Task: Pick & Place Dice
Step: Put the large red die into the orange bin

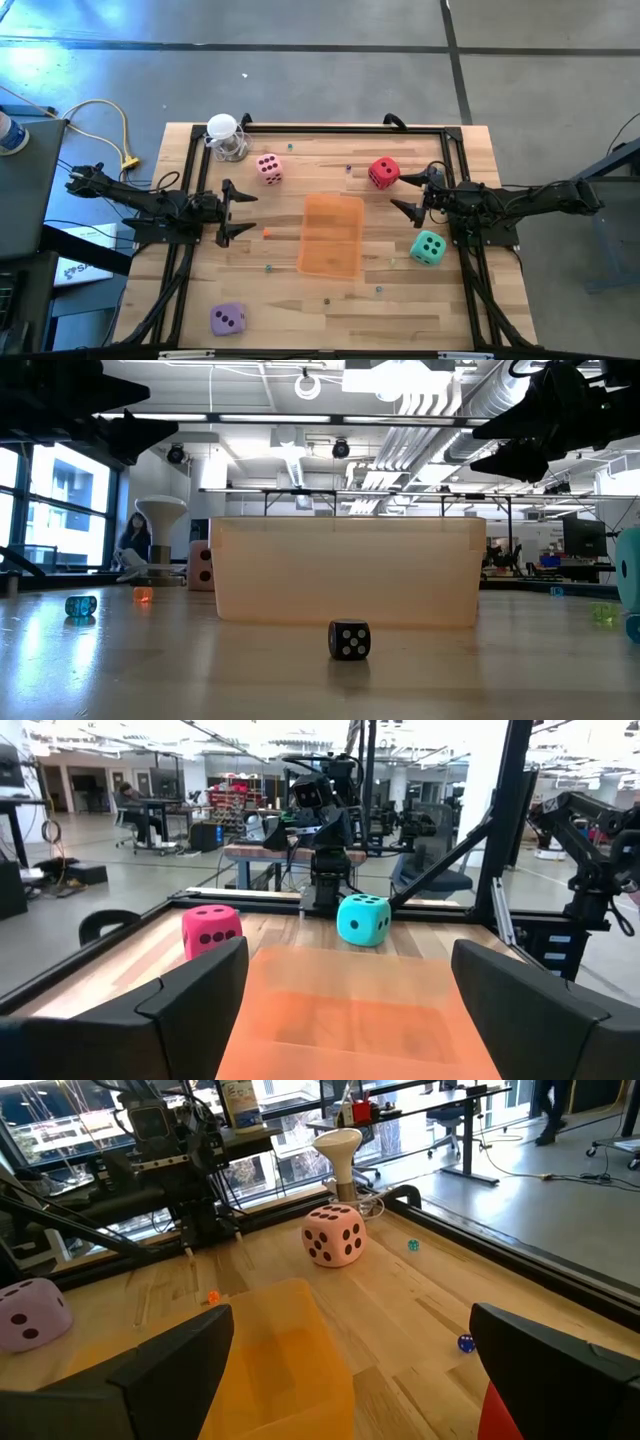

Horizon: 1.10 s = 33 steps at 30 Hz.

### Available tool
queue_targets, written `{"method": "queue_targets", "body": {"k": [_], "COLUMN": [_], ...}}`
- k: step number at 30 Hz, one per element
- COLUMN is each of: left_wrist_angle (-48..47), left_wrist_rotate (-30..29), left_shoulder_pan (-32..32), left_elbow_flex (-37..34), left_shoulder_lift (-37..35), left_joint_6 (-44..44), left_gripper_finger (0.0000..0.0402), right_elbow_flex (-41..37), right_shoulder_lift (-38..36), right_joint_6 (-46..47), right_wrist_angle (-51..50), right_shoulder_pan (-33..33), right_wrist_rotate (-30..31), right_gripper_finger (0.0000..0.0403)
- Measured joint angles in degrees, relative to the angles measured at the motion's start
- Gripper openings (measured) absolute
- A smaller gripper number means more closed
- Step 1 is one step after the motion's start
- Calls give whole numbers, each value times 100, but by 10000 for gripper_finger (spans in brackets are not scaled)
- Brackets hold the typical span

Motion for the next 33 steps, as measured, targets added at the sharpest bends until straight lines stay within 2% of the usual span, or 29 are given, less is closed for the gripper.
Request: {"method": "queue_targets", "body": {"k": [6,10,13,18,24,33], "left_wrist_angle": [-2,118,129,165,210,388], "left_wrist_rotate": [-217,-1184,-1304,-932,232,290], "left_shoulder_pan": [-4,0,-4,-33,-36,-33], "left_elbow_flex": [0,0,0,0,0,0], "left_shoulder_lift": [327,608,757,837,844,854], "left_joint_6": [-177,-1120,-1402,-1222,-513,-667], "left_gripper_finger": [386,394,392,392,392,391], "right_elbow_flex": [0,0,0,0,0,0], "right_shoulder_lift": [16,31,31,31,31,142], "right_joint_6": [7,7,7,7,7,243], "right_wrist_angle": [2,0,0,0,0,-62], "right_shoulder_pan": [0,0,0,0,0,0], "right_wrist_rotate": [104,434,550,598,599,597], "right_gripper_finger": [400,400,400,400,400,400]}}
